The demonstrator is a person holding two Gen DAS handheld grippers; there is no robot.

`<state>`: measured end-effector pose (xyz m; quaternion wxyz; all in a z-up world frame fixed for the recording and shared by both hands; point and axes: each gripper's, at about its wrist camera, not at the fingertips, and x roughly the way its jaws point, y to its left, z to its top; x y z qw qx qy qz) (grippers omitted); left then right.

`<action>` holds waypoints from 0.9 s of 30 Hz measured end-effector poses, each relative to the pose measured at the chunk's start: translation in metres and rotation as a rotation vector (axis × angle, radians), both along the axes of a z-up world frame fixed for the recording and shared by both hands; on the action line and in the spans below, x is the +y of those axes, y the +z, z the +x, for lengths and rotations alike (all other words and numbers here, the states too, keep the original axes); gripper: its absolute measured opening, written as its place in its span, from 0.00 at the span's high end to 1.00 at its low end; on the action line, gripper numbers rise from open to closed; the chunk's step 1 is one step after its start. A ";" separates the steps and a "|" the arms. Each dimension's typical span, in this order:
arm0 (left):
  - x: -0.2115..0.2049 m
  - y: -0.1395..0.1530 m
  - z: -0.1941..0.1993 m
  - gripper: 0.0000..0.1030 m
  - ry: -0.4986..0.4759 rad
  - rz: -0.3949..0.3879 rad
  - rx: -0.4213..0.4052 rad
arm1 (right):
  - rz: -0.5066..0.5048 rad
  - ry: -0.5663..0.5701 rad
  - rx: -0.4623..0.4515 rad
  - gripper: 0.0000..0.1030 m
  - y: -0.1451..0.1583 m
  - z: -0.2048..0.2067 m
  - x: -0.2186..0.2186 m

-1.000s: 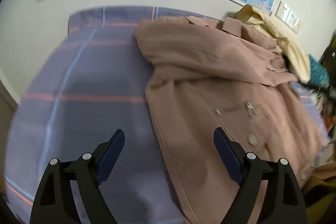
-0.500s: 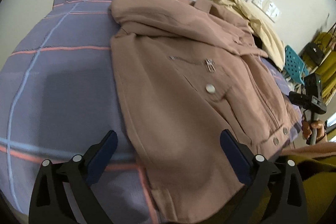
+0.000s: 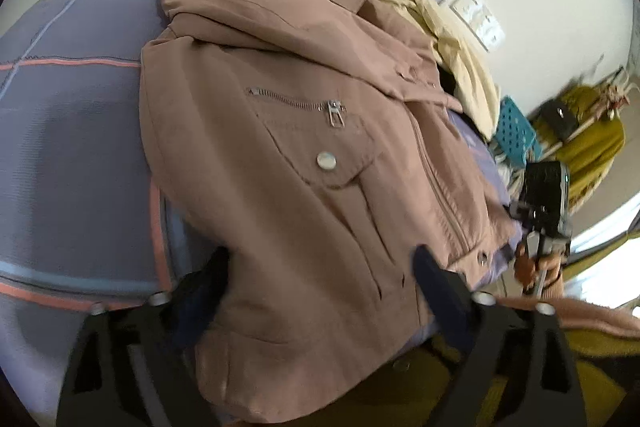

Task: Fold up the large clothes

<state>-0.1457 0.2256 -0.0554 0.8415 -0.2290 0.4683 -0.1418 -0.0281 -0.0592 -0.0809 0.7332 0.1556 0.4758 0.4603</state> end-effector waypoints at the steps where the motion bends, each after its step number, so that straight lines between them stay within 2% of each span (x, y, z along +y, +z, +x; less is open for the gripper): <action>1: 0.000 0.000 0.001 0.41 0.020 0.008 -0.003 | 0.009 0.008 0.011 0.24 -0.001 0.000 0.002; 2: 0.000 -0.001 0.004 0.66 0.035 0.021 0.004 | 0.023 0.013 0.033 0.38 -0.003 0.002 0.004; 3: 0.000 -0.003 0.007 0.75 0.064 0.045 0.030 | 0.035 0.012 0.049 0.60 -0.005 0.003 0.005; 5: 0.005 -0.001 0.008 0.92 0.097 0.043 0.038 | 0.082 0.013 0.096 0.85 -0.009 0.005 0.005; 8: 0.020 0.017 0.002 0.96 0.138 -0.003 -0.001 | 0.174 -0.006 0.083 0.90 0.005 -0.001 -0.005; 12: 0.035 0.055 -0.017 0.97 0.178 0.006 -0.080 | 0.283 0.008 -0.028 0.93 0.053 -0.025 -0.016; 16: 0.041 0.070 -0.030 0.97 0.174 0.021 -0.091 | 0.289 0.018 -0.084 0.93 0.073 -0.037 -0.022; 18: 0.035 0.060 -0.028 0.95 0.158 0.066 -0.046 | 0.198 -0.007 -0.070 0.92 0.061 -0.034 -0.020; 20: 0.034 0.039 -0.022 0.88 0.144 0.104 0.012 | 0.163 -0.018 0.012 0.90 0.039 -0.025 -0.021; 21: 0.036 0.030 -0.019 0.85 0.146 0.109 0.033 | 0.133 -0.040 0.043 0.83 0.027 -0.022 -0.022; 23: 0.042 0.015 -0.015 0.73 0.189 0.141 0.072 | 0.102 -0.067 0.076 0.77 0.012 -0.019 -0.028; 25: 0.047 0.011 -0.016 0.66 0.184 0.126 0.057 | 0.062 -0.101 0.081 0.56 0.006 -0.018 -0.035; 26: 0.049 0.012 -0.017 0.56 0.176 0.118 0.054 | 0.034 -0.119 0.072 0.39 0.004 -0.018 -0.038; 27: 0.049 0.013 -0.016 0.50 0.164 0.121 0.053 | 0.013 -0.132 0.063 0.33 0.004 -0.018 -0.043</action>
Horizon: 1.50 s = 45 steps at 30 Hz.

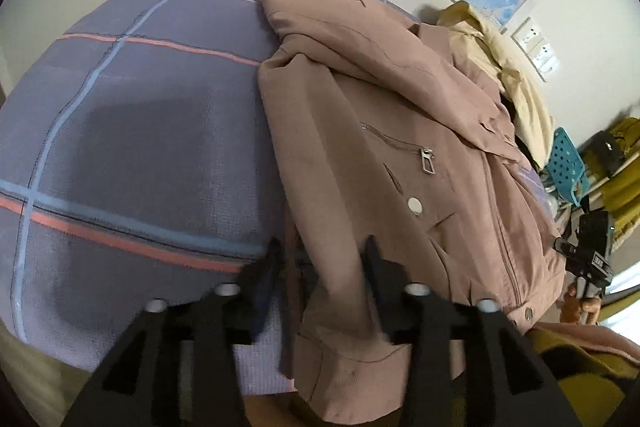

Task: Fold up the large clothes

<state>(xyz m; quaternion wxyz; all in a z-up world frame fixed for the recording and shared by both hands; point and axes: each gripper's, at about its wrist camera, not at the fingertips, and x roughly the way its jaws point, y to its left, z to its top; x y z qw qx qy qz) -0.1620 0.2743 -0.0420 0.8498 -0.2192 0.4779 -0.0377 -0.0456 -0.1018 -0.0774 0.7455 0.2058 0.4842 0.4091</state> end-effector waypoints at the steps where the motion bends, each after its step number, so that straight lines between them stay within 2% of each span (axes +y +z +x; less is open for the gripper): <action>1: -0.002 0.002 0.000 0.35 -0.020 0.003 -0.002 | 0.006 0.000 0.005 0.33 -0.002 -0.001 -0.003; 2: -0.006 0.003 0.002 0.26 -0.049 0.002 0.000 | 0.004 0.001 0.009 0.33 -0.003 -0.002 -0.005; 5: -0.022 0.001 0.006 0.17 -0.098 0.044 0.008 | -0.015 0.033 -0.004 0.30 -0.005 -0.004 -0.001; 8: -0.038 0.001 0.013 0.19 -0.149 0.061 -0.010 | -0.038 0.083 -0.034 0.29 -0.009 -0.009 0.012; 9: -0.038 -0.002 0.009 0.23 -0.162 0.053 -0.018 | -0.040 0.104 -0.041 0.32 -0.009 -0.009 0.021; 10: -0.042 -0.003 0.010 0.45 -0.174 0.039 -0.026 | -0.038 0.122 -0.040 0.36 -0.010 -0.011 0.026; 11: -0.047 -0.004 0.011 0.69 -0.184 0.027 -0.021 | -0.035 0.138 -0.031 0.51 -0.012 -0.011 0.032; 12: -0.048 -0.006 0.013 0.77 -0.173 0.032 -0.017 | 0.001 0.157 0.002 0.81 -0.017 -0.011 0.036; 13: -0.047 -0.007 0.014 0.90 -0.136 0.035 -0.016 | 0.047 0.172 0.045 0.87 -0.021 -0.009 0.041; 14: -0.044 -0.007 0.015 0.97 -0.110 0.016 -0.020 | 0.075 0.171 0.066 0.87 -0.024 -0.009 0.042; 17: -0.026 0.007 0.006 0.98 -0.038 -0.076 -0.067 | 0.167 0.176 0.032 0.89 -0.007 -0.017 0.038; 23: -0.014 0.070 -0.027 0.99 -0.008 -0.111 -0.261 | 0.312 0.194 -0.116 0.90 0.058 -0.043 0.027; 26: -0.015 0.091 -0.038 0.98 -0.015 -0.119 -0.320 | 0.340 0.207 -0.168 0.90 0.080 -0.055 0.026; 29: -0.008 0.100 -0.040 0.98 -0.011 -0.159 -0.345 | 0.342 0.182 -0.193 0.90 0.093 -0.052 0.025; 33: 0.000 0.107 -0.012 0.98 -0.001 -0.186 -0.329 | 0.340 0.114 -0.150 0.90 0.095 -0.017 0.020; 36: 0.012 0.114 0.010 0.98 -0.001 -0.177 -0.322 | 0.359 0.073 -0.130 0.90 0.100 0.015 0.019; 39: 0.024 0.126 0.041 0.98 -0.006 -0.179 -0.321 | 0.350 0.056 -0.139 0.89 0.113 0.044 0.027; 42: 0.026 0.138 0.077 0.98 -0.015 -0.137 -0.317 | 0.346 0.045 -0.146 0.89 0.122 0.074 0.034; 45: 0.036 0.139 0.118 0.98 -0.014 -0.119 -0.279 | 0.330 0.012 -0.135 0.89 0.129 0.118 0.047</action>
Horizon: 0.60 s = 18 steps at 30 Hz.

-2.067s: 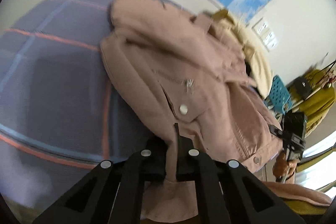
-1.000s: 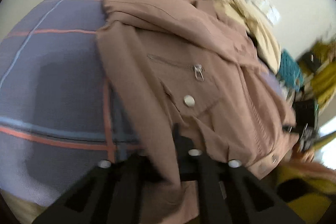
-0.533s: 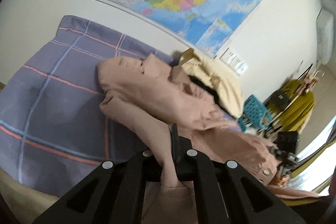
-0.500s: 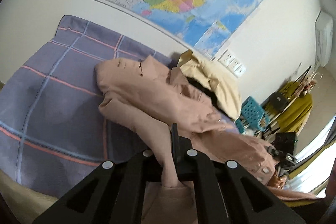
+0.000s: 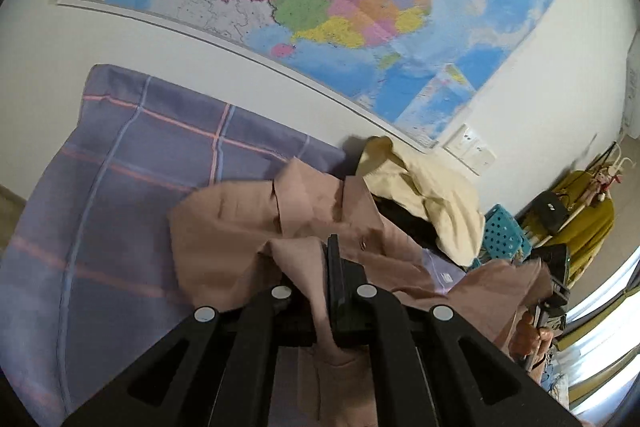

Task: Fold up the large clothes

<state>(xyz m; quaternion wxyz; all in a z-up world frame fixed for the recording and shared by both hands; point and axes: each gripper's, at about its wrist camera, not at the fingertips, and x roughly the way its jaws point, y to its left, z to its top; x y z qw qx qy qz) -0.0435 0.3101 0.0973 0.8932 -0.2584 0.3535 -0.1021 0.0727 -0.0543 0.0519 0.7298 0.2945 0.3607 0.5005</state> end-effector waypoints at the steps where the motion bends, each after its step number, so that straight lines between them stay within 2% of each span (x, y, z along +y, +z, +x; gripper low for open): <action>1: 0.004 -0.002 0.017 0.98 0.012 0.012 0.021 | -0.002 0.000 0.013 0.89 -0.002 0.010 0.003; 3: 0.012 -0.008 0.050 0.98 0.021 0.022 0.062 | -0.040 -0.032 0.028 0.89 -0.003 0.040 0.013; 5: 0.021 -0.019 0.078 0.97 0.031 0.029 0.113 | -0.055 -0.047 0.081 0.89 -0.012 0.067 0.019; 10: 0.031 -0.061 0.138 0.94 0.062 0.044 0.260 | -0.146 -0.120 0.213 0.83 -0.057 0.131 0.032; 11: 0.031 -0.070 0.148 0.91 0.064 0.048 0.280 | -0.152 -0.131 0.243 0.76 -0.067 0.138 0.032; 12: 0.033 -0.077 0.156 0.88 0.075 0.062 0.304 | -0.162 -0.154 0.288 0.65 -0.079 0.146 0.032; 14: 0.037 -0.086 0.164 0.72 0.111 0.060 0.324 | -0.209 -0.179 0.321 0.53 -0.093 0.154 0.032; 15: 0.038 -0.087 0.165 0.70 0.098 0.044 0.310 | -0.218 -0.185 0.317 0.45 -0.095 0.155 0.032; 16: 0.038 -0.085 0.163 0.64 0.085 0.035 0.294 | -0.226 -0.183 0.300 0.41 -0.094 0.153 0.032; 18: 0.033 -0.076 0.153 0.54 0.059 0.056 0.235 | -0.248 -0.190 0.238 0.30 -0.084 0.145 0.030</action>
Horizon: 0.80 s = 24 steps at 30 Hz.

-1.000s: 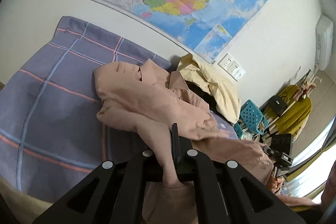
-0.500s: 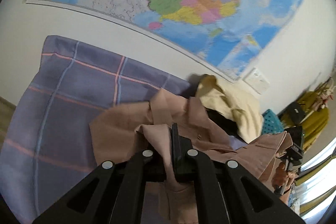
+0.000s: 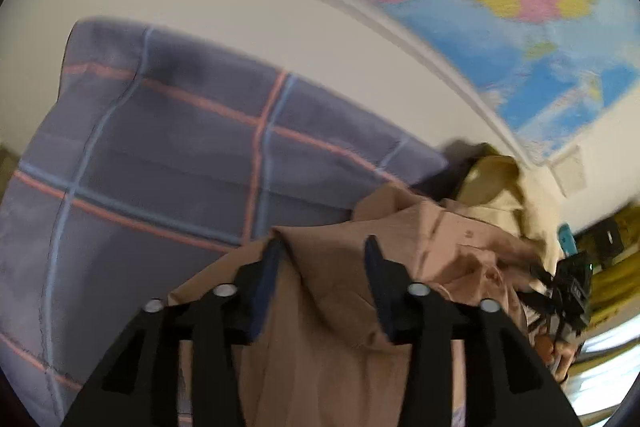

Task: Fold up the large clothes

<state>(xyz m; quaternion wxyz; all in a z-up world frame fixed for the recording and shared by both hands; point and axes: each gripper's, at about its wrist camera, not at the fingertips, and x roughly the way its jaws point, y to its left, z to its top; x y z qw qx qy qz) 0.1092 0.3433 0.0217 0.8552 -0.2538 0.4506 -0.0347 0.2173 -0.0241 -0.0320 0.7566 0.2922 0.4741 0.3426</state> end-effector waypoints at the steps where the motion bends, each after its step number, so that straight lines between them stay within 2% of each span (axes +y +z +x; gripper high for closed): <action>1: -0.005 0.008 -0.008 0.45 -0.025 0.050 -0.043 | -0.026 0.002 -0.065 0.29 0.013 -0.010 -0.003; 2: -0.012 0.015 -0.017 0.38 -0.049 0.110 -0.078 | -0.042 0.007 -0.111 0.27 0.022 -0.017 -0.005; 6: -0.046 0.026 -0.044 0.31 -0.180 0.298 -0.157 | -0.158 0.085 -0.326 0.27 0.056 -0.059 0.008; 7: -0.058 0.023 -0.049 0.30 -0.220 0.370 -0.159 | -0.217 0.134 -0.379 0.27 0.059 -0.070 0.022; 10: -0.081 0.006 -0.045 0.29 -0.287 0.472 -0.123 | -0.448 0.246 -0.488 0.26 0.049 -0.087 0.074; 12: -0.085 -0.008 -0.030 0.29 -0.273 0.503 -0.049 | -0.541 0.313 -0.502 0.25 0.030 -0.086 0.108; 13: -0.084 -0.012 -0.023 0.33 -0.258 0.501 -0.022 | -0.571 0.330 -0.502 0.25 0.021 -0.083 0.121; 14: -0.081 -0.016 -0.015 0.41 -0.243 0.488 0.000 | -0.607 0.344 -0.507 0.25 0.014 -0.081 0.132; 17: -0.069 -0.020 0.007 0.50 -0.189 0.435 0.031 | -0.759 0.362 -0.529 0.26 -0.009 -0.072 0.168; 19: -0.056 -0.020 0.017 0.50 -0.144 0.373 0.050 | -0.814 0.371 -0.522 0.38 -0.020 -0.062 0.181; 21: -0.043 -0.019 0.024 0.50 -0.095 0.319 0.061 | -0.833 0.373 -0.512 0.85 -0.025 -0.051 0.186; 22: -0.036 -0.020 0.027 0.47 -0.073 0.286 0.074 | -0.820 0.376 -0.508 0.91 -0.023 -0.047 0.184; 24: -0.022 -0.018 0.025 0.47 -0.052 0.223 0.060 | -0.753 0.347 -0.517 0.94 -0.011 -0.042 0.173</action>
